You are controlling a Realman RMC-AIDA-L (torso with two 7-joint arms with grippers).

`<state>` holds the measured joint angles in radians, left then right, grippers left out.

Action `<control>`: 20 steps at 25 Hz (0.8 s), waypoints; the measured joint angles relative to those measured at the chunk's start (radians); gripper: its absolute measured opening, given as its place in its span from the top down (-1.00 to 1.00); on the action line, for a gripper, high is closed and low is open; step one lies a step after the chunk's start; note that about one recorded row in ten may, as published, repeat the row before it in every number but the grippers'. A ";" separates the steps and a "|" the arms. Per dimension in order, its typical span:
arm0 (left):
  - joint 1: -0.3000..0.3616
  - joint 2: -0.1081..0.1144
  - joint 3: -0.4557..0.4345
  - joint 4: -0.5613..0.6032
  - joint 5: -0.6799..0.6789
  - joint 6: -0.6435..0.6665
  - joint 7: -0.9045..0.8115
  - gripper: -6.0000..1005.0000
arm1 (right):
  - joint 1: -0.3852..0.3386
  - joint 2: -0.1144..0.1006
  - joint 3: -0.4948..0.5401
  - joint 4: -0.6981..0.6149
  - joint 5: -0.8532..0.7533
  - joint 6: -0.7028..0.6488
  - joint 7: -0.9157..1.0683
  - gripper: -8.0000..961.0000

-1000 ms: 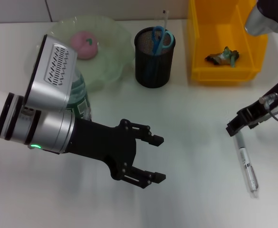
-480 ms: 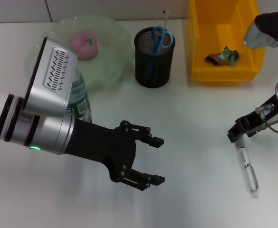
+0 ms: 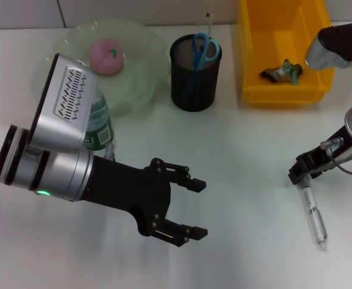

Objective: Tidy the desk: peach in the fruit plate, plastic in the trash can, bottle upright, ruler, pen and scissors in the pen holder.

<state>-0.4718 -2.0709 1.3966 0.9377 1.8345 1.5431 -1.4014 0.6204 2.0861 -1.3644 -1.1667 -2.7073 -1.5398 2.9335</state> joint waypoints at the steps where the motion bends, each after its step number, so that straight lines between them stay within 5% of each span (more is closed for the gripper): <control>1: 0.000 0.000 0.000 0.000 0.000 0.000 0.000 -0.57 | 0.000 0.000 0.000 0.000 0.000 0.000 0.000 0.13; 14: 0.007 0.002 -0.001 -0.005 0.000 0.002 -0.001 -0.56 | 0.004 0.000 -0.046 0.022 -0.003 0.031 0.002 0.28; 20: 0.011 0.002 -0.006 -0.007 0.000 0.003 0.000 -0.56 | -0.026 0.000 -0.050 -0.022 -0.003 0.036 -0.002 0.56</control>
<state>-0.4612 -2.0692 1.3904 0.9311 1.8348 1.5462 -1.4016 0.5944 2.0861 -1.4142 -1.1884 -2.7101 -1.5037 2.9313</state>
